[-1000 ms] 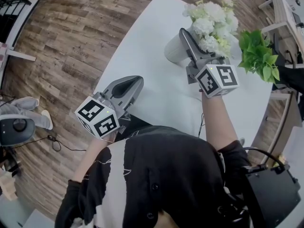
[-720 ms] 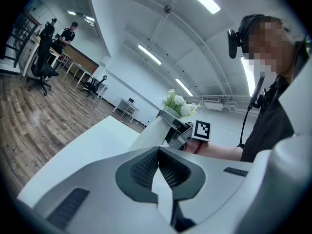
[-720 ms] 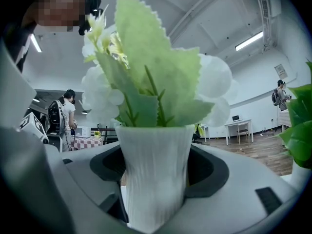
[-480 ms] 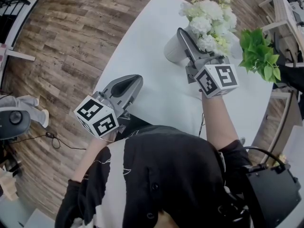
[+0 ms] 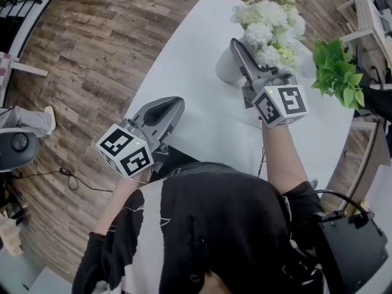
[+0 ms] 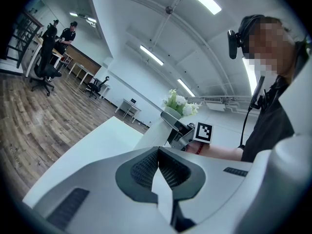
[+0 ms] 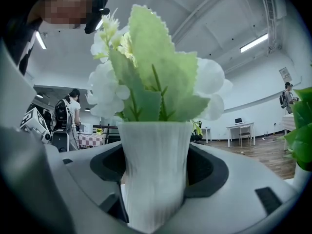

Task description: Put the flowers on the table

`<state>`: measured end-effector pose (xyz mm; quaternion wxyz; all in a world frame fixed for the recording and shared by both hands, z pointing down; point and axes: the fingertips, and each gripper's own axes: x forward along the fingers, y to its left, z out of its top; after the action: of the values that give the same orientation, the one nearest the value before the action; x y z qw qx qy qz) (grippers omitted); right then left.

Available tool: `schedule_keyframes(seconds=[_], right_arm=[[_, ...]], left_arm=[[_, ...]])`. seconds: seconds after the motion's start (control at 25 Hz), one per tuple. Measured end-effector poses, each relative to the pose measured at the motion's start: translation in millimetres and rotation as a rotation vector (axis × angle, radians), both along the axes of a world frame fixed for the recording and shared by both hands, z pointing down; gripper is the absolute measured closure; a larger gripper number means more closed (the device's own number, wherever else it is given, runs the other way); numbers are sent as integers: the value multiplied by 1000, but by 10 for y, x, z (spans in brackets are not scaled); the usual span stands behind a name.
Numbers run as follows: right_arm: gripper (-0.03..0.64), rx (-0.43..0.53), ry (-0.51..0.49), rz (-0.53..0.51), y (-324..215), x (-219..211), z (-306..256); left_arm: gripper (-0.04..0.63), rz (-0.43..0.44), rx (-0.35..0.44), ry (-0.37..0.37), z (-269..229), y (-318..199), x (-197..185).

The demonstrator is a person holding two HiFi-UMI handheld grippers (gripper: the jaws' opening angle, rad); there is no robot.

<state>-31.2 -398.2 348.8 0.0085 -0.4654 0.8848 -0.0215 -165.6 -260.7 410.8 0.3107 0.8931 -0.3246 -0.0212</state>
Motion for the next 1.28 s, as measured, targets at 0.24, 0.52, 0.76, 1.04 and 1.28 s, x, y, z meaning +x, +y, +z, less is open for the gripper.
schedule_keyframes(seconds=[0.24,0.52,0.76,1.04,1.28], right_arm=[[268,4,5,-5,-5,-1,16],[270,3,5,-6,4,15,42],[270,6,2,-3,-3,25,53],[272,2,7,-4,-4,33,65],[272,1,10,-5,1,22,61]], left_arm=[[583,-7,4,0,15,-17,-20],[583,-12,-5,5,24,-19,-12],[583,-12,-6,2,42,-20,-8],[583,-9,-3,2,48,-10,-1],[583,-37,9,1,25,-34,-36]])
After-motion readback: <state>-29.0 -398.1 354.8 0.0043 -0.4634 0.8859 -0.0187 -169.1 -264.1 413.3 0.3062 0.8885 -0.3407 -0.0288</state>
